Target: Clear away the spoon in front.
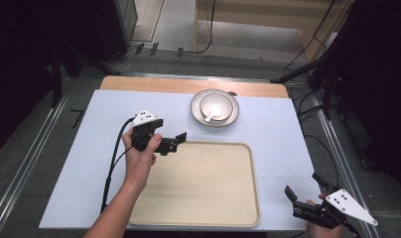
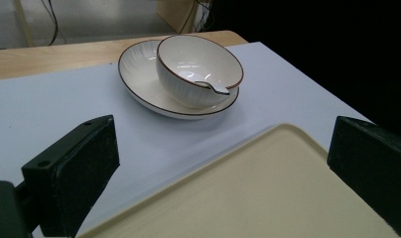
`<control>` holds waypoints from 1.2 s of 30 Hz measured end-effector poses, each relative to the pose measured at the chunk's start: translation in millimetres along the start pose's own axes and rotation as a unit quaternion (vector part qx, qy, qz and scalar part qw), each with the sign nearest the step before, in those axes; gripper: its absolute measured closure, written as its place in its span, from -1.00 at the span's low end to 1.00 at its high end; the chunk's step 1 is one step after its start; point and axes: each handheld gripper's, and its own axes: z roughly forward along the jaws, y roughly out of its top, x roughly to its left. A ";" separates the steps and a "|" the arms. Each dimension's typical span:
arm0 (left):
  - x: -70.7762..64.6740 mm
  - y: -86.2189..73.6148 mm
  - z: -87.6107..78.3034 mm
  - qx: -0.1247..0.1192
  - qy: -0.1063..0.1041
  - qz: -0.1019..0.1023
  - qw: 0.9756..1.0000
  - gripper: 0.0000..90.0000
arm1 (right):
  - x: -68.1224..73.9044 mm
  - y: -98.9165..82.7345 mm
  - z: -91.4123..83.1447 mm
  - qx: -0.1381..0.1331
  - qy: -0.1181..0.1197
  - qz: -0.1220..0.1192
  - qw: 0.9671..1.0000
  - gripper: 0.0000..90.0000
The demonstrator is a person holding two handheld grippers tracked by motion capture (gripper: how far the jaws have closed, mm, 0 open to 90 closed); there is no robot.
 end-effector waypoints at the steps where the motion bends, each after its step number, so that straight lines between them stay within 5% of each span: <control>1: -0.3 0.8 2.7 0.001 0.001 -0.001 1.000 -1.00 | -0.2 0.0 0.1 -0.001 -0.001 -0.001 1.000 -1.00; 12: -5.6 9.9 24.4 0.007 0.005 0.003 1.000 -0.98 | 0.4 0.1 0.4 0.001 0.002 0.001 1.000 -1.00; 18: -9.0 14.7 36.3 0.014 0.021 0.003 1.000 -0.74 | 0.1 -0.2 1.4 0.001 0.002 0.000 1.000 -1.00; 36: -12.5 19.9 71.3 0.027 0.024 -0.006 0.999 -0.10 | 0.5 -0.4 2.3 0.001 0.005 0.000 1.000 -1.00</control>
